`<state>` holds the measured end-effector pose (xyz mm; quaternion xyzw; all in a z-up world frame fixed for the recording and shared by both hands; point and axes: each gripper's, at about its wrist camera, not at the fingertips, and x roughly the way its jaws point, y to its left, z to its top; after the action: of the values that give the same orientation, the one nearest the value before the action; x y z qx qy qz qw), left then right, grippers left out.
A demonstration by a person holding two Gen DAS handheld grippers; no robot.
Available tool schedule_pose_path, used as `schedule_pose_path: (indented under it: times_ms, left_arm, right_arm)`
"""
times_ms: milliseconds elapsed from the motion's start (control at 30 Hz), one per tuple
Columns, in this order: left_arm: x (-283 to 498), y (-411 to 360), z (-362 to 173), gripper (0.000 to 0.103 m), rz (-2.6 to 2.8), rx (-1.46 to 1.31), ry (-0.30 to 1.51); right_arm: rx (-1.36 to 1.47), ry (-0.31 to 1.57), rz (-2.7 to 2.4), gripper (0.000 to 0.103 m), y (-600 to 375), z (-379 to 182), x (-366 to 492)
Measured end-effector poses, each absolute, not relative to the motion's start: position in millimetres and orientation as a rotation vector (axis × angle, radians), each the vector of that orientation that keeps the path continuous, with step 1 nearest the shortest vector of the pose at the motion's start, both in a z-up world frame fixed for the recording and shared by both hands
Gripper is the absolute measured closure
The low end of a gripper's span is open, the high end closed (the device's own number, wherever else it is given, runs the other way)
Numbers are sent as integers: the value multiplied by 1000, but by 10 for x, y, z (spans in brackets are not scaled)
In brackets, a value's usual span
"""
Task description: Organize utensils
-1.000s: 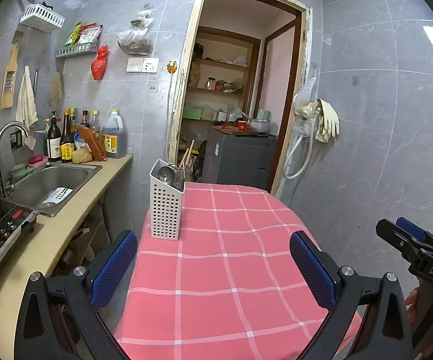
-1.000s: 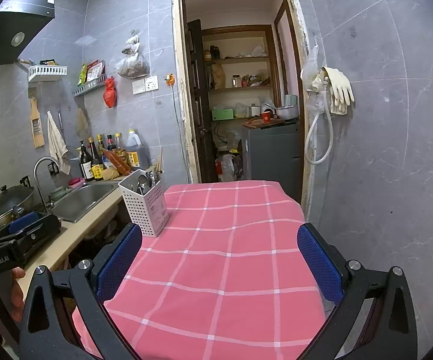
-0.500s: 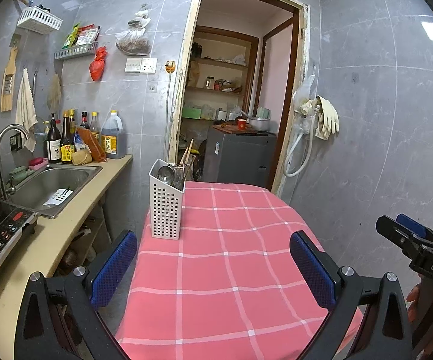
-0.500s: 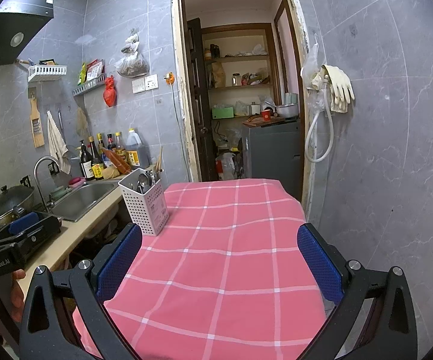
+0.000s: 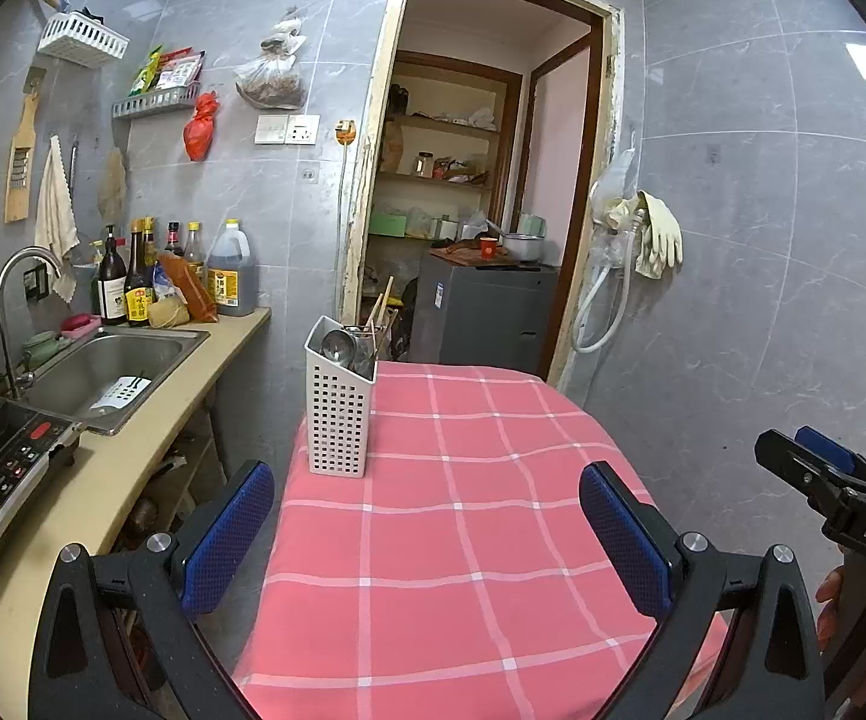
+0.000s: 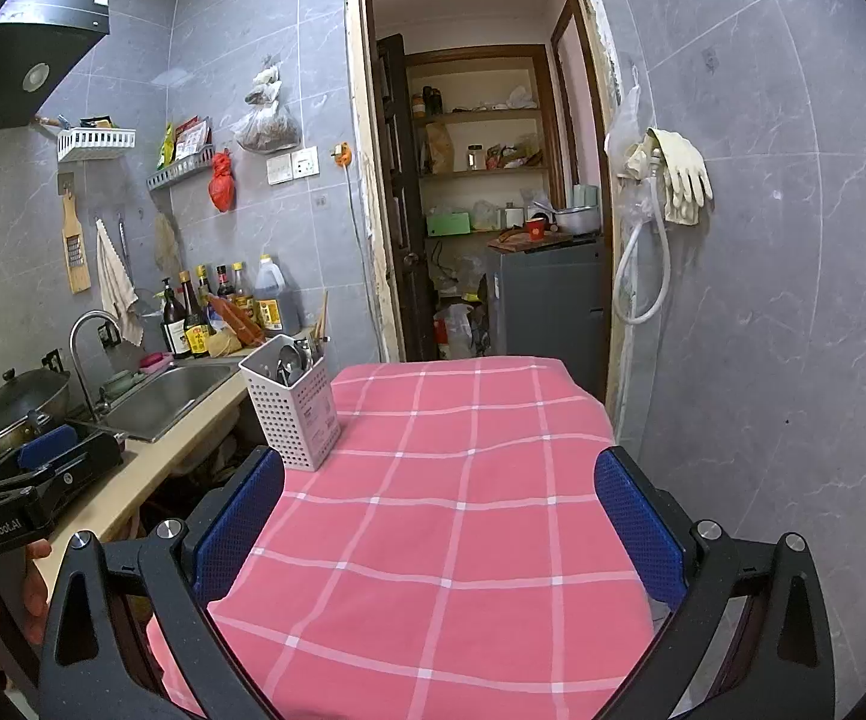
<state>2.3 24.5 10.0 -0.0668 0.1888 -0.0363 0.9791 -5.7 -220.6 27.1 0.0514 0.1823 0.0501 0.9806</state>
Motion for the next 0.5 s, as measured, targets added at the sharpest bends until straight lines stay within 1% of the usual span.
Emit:
schedule_pose_path:
  times_ms: [500]
  left_arm:
    - [6, 305, 92, 1, -67, -136, 381]
  right_arm:
    - [102, 368, 105, 1, -2128, 249, -88]
